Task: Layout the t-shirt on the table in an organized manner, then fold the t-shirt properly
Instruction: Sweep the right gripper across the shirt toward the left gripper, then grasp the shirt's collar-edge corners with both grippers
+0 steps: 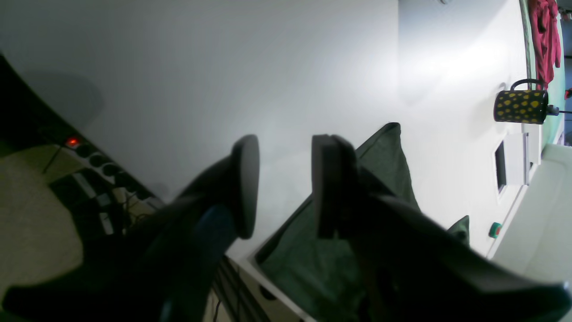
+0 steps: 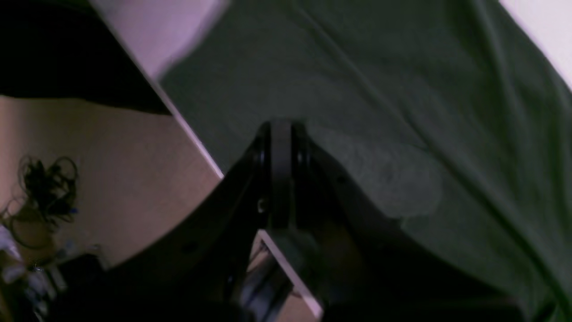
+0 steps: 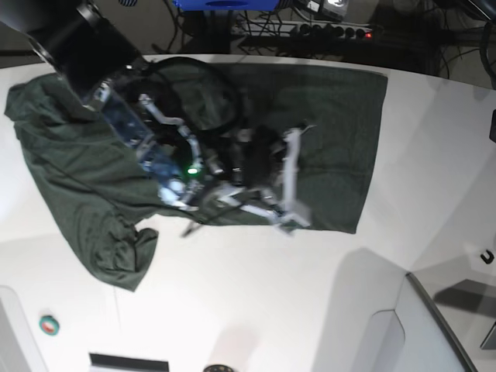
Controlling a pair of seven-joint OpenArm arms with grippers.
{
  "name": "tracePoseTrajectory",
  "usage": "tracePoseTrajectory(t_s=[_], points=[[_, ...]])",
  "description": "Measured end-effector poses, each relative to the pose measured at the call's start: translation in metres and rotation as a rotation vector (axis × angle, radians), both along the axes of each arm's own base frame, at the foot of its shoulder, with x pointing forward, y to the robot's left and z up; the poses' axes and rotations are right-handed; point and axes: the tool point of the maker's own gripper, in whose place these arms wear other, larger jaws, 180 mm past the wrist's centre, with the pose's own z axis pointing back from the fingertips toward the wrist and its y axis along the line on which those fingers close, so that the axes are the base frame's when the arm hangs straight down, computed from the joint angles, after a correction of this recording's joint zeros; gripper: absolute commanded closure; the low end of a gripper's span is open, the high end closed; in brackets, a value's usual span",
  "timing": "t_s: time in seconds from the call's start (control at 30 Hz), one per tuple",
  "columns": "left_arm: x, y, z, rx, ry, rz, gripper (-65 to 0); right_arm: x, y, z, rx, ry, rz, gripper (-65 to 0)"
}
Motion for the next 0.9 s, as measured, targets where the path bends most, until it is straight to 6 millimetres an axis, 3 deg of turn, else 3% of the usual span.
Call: tracePoseTrajectory(t_s=[0.1,0.27,0.47,0.57,0.67,0.73,0.83,0.9], points=[[-0.001,0.000,0.000,0.000,0.002,0.000,-18.9,-0.007,0.017,0.000,0.005,0.012,0.039,-0.8],[-0.001,0.000,0.000,0.001,0.003,0.000,-18.9,-0.021,0.038,-0.031,-0.061,0.084,0.086,-0.8],[0.000,0.000,0.000,0.000,0.001,0.000,-18.9,-0.032,0.058,-0.031,-0.019,0.044,0.124,-1.8],[-0.001,0.000,-0.001,-0.001,0.002,0.000,-18.9,-0.025,0.057,-0.036,-0.008,0.075,0.084,-11.6],[0.000,0.000,0.000,-0.001,0.000,0.000,-18.9,-0.004,0.036,-0.041,-0.013,0.085,-0.001,-23.4],[0.000,0.000,0.000,-0.001,0.000,0.001,-19.6,0.016,0.008,-0.040,-0.009,0.066,-0.077,-26.1],[0.009,-0.019,-0.008,0.027,0.029,-0.118,-19.4,0.049,-0.053,-0.031,0.012,0.035,-0.257,-26.3],[0.023,-0.044,-0.010,0.079,0.019,-0.279,-19.3,0.071,-0.112,-0.030,0.030,0.035,-0.441,-25.7]])
